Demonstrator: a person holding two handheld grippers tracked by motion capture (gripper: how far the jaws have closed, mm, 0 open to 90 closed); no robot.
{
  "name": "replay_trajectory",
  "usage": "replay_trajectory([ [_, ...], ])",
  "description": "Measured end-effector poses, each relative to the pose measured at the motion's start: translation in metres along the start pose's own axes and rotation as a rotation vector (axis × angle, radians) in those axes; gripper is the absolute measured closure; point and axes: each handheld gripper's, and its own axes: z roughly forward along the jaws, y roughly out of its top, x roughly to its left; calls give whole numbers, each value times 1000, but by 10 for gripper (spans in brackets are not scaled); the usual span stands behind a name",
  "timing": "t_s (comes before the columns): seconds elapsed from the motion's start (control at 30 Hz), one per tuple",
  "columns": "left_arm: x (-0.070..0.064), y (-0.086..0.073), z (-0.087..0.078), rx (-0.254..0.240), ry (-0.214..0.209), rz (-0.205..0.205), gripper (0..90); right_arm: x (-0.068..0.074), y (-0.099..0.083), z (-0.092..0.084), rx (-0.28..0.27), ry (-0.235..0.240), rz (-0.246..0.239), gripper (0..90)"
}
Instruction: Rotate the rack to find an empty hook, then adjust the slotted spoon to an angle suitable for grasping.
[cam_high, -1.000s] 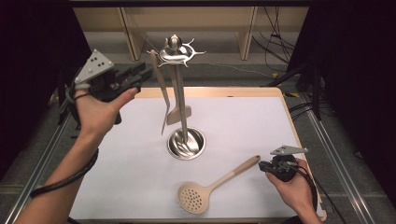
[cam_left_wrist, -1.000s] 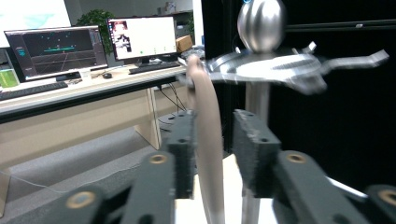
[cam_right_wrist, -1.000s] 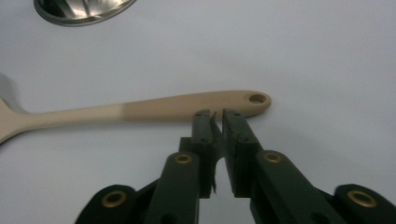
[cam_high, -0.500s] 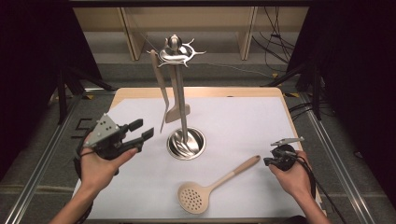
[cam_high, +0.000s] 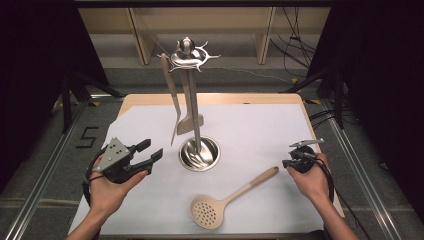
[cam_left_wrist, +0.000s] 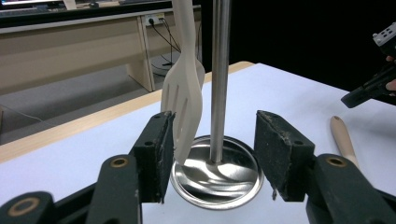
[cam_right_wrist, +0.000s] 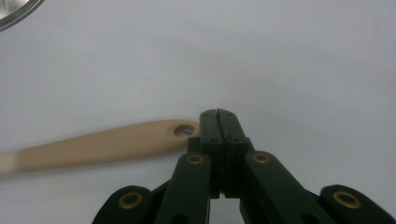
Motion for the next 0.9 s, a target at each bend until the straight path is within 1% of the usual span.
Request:
replay_trajectory([
  [0.03, 0, 0, 0, 0, 1, -3, 466, 0, 0, -1, -7, -10, 10, 900],
  [0.07, 0, 0, 0, -2, 1, -5, 466, -1, -1, 0, -15, -4, 6, 900],
  [0.13, 0, -1, 0, 2, 2, -6, 465, -2, -2, 0, -18, -21, 9, 900],
  [0.2, -1, -2, 0, 3, 2, -5, 465, -2, -2, -1, -20, -8, 22, 900],
  [0.23, -1, -3, -1, 9, 2, -3, 464, -3, -1, -1, -22, -13, 21, 900],
  [0.27, -2, -4, 0, 1, -4, -16, 463, -4, -1, 0, -21, -9, 23, 900],
  [0.3, -2, -4, 0, 16, 3, -16, 462, -4, -1, 0, -18, -11, 25, 900],
  [0.33, -2, -5, 0, 16, 2, -18, 462, -6, 0, 1, -6, -16, 25, 900],
  [0.4, -3, -7, 1, 23, -1, -22, 460, -8, 0, 3, -6, -12, 28, 900],
  [0.43, -3, -7, 2, 27, -1, -24, 460, -9, 1, 4, 8, -19, 31, 900],
  [0.47, -3, -8, 3, 31, -5, -23, 460, -10, 2, 7, 4, -9, 29, 900],
  [0.5, -3, -9, 4, 29, -8, -22, 459, -11, 2, 9, 11, -16, 20, 900],
  [0.53, -3, -10, 5, 29, -10, -25, 459, -12, 3, 9, 20, -8, 21, 900],
  [0.57, -2, -10, 6, 39, -10, -17, 459, -11, 3, 11, 30, -4, 34, 900],
  [0.6, -2, -11, 7, 35, -19, -14, 459, -13, 4, 13, 30, -12, 22, 900],
  [0.63, -2, -11, 7, 39, -17, -13, 458, -14, 4, 15, 32, 1, 15, 900],
  [0.67, -2, -11, 9, 37, -21, -16, 457, -16, 4, 19, 29, -5, -4, 900],
  [0.7, -2, -12, 10, 37, -28, -10, 457, -15, 4, 19, 46, 10, 14, 900],
  [0.73, -3, -13, 10, 44, -26, -13, 457, -15, 4, 20, 62, 11, 15, 900],
  [0.77, -3, -14, 11, 40, -32, -8, 457, -15, 4, 23, 58, 14, 10, 900],
  [0.8, -4, -14, 10, 50, -30, -13, 456, -17, 3, 26, 48, 9, -18, 900],
  [0.83, -4, -15, 11, 51, -32, -10, 456, -18, 3, 27, 54, 10, -22, 900],
  [0.87, -4, -16, 11, 46, -34, -10, 456, -16, 4, 26, 68, 28, -9, 900],
  [0.9, -4, -17, 11, 54, -34, -11, 456, -17, 3, 28, 66, 34, -31, 900],
])
